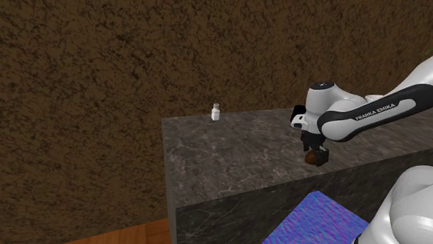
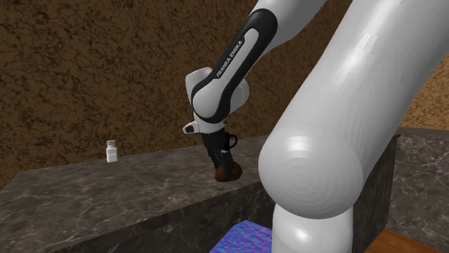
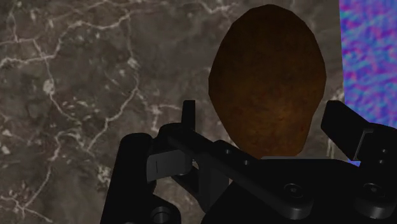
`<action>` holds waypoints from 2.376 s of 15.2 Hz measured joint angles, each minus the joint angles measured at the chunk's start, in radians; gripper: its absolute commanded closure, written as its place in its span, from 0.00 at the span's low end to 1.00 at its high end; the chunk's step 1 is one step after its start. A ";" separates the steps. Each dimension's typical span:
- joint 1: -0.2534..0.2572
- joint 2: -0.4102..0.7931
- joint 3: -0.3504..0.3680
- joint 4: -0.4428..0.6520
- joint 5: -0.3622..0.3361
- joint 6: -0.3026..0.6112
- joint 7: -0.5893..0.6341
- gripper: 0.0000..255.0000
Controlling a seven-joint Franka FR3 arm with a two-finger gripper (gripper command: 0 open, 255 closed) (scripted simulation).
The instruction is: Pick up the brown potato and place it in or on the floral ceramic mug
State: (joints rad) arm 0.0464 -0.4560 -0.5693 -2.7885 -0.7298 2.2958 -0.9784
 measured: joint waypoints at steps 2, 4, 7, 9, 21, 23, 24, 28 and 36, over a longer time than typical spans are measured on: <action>0.000 0.001 0.000 0.000 0.000 0.001 0.000 1.00; 0.000 0.001 0.000 0.000 0.000 0.001 0.000 1.00; 0.000 0.001 -0.001 0.000 0.000 0.000 0.000 1.00; 0.000 0.001 -0.001 0.000 0.000 0.001 0.000 1.00; 0.004 -0.099 0.039 0.043 0.045 -0.137 -0.041 1.00; 0.008 -0.119 0.052 0.059 0.059 -0.173 -0.049 1.00; 0.007 -0.127 0.055 0.067 0.064 -0.189 -0.056 1.00; 0.005 -0.175 0.076 0.091 0.082 -0.259 -0.077 1.00; 0.014 -0.221 0.113 0.168 0.123 -0.377 -0.113 1.00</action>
State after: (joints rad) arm 0.0602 -0.6766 -0.4568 -2.6205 -0.6066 1.9191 -1.0910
